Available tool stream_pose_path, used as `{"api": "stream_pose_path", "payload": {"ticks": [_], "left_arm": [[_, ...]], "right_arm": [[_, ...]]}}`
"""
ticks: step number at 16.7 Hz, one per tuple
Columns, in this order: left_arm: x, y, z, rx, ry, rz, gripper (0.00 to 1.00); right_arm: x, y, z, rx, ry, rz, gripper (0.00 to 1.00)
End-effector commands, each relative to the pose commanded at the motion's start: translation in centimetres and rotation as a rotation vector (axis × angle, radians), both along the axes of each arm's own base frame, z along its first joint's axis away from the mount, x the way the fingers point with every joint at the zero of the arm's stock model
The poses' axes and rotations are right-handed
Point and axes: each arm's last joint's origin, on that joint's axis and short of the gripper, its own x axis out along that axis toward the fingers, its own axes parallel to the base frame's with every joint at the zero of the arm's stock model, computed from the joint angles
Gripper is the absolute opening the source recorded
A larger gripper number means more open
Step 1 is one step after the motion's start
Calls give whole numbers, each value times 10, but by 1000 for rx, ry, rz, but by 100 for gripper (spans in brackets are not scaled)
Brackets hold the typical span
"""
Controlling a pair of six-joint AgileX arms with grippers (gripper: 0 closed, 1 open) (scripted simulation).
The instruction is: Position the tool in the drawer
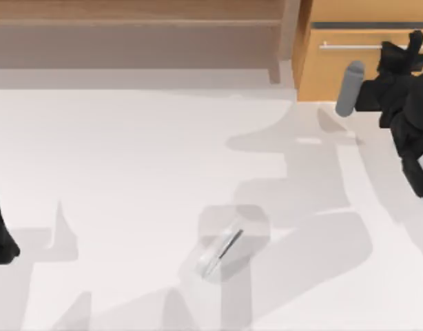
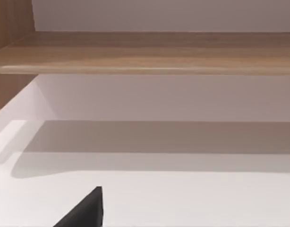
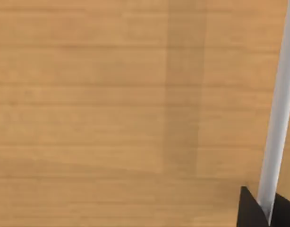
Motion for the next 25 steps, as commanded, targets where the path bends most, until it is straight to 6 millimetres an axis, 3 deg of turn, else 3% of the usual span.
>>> {"api": "stream_pose_path", "payload": {"ticks": [4,11,18,25], "left_arm": [[0,0,0,0,0,0,100],[0,0,0,0,0,0,100],[0,0,0,0,0,0,100],[0,0,0,0,0,0,100]], "right_arm": [[-33,-3,2,-1,-4,-12,0],[-41,-3,3,8,-12,-12,0],[-97,-3,1,5,-3,-14,0],[-102,-3,1,4,-6,-12,0]]}}
